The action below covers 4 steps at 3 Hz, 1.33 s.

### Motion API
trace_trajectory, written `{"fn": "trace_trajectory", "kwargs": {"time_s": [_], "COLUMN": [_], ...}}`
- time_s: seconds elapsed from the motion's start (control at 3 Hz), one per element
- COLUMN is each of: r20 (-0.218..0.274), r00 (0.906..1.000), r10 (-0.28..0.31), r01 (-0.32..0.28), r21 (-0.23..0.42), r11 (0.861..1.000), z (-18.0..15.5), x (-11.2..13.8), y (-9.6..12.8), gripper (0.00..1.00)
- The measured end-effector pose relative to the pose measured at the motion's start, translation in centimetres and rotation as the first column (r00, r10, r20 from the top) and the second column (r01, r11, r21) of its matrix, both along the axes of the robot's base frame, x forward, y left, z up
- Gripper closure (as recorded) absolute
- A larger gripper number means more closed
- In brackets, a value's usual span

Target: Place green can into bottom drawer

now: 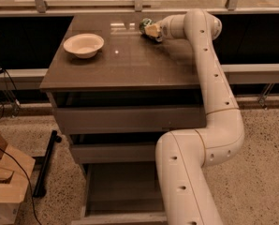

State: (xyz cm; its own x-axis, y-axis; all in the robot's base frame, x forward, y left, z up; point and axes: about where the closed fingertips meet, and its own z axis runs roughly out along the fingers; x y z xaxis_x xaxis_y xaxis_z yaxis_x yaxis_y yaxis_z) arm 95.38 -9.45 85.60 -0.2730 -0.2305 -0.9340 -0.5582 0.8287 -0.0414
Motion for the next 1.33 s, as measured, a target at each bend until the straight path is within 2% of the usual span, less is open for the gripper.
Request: {"fn": "trace_trajectory", "kwargs": {"time_s": [0.33, 0.67, 1.0, 1.33], "r20": [0.0, 0.002, 0.011, -0.001], "r00": [1.0, 0.9999, 0.9992, 0.9987], "r10": [0.0, 0.016, 0.038, 0.05], "r01": [0.0, -0.016, -0.037, -0.05], "r21": [0.0, -0.064, -0.131, -0.13], "r11": [1.0, 0.998, 0.991, 0.99], "z": [0.0, 0.0, 0.5, -0.1], "x": [0.0, -0.5, -1.2, -1.1], "y": [0.0, 0.5, 1.2, 1.5], "gripper": [0.12, 0.0, 0.0, 0.0]}}
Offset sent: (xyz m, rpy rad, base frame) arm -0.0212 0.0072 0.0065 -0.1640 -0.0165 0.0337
